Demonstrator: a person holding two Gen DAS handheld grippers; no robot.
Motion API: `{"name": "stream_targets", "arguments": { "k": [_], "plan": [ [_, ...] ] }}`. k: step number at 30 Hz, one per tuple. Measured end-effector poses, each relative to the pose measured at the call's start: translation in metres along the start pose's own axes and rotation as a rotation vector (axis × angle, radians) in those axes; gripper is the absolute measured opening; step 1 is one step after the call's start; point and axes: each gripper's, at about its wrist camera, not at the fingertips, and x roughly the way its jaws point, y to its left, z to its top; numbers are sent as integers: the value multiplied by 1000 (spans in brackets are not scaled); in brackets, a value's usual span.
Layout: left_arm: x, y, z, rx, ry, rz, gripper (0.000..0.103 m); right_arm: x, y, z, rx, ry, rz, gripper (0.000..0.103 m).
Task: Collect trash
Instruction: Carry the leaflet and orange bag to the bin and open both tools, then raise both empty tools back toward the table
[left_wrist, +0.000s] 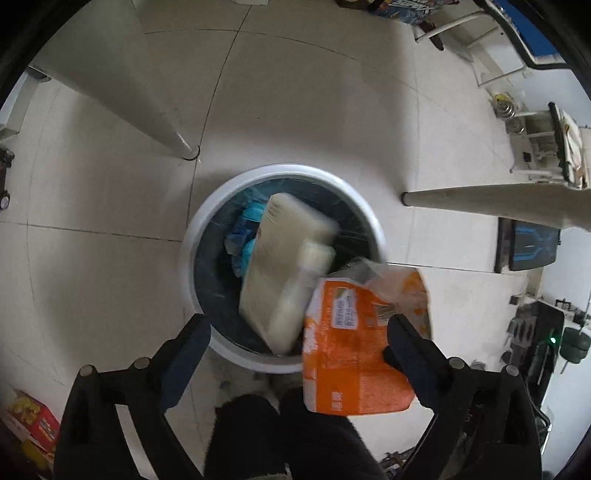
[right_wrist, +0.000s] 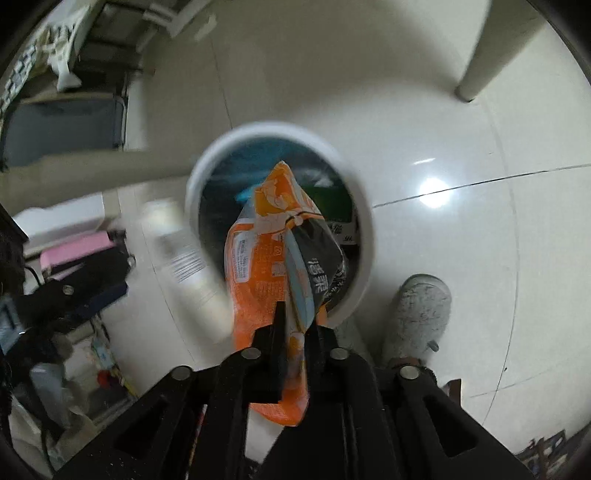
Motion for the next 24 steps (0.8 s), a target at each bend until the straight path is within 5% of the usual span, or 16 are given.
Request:
{"name": "stream_targets", "arguments": {
  "k": [1,3,6,11,17,24],
  "plan": [
    [1,3,-1,4,-7,15,98,7,0,4,-6,18,7,33],
    [-4,7,-6,13,-41,54,98,16,-1,4,-8,31,9,76],
    [-17,10,-17,38,-106,133,98,13,6,3,-47,22,-7,100],
    [-43,12,-37,71,-158,252,98,-18,30,-4,-144,-55,-163,101],
    [-75,9,-57,78,-161,282,98,-60,55,-15,-211,-137,-349,101],
    [-115,-10,-78,75,-174,271,98,-118,80,-33,-217,-181,-395,101]
  ]
}}
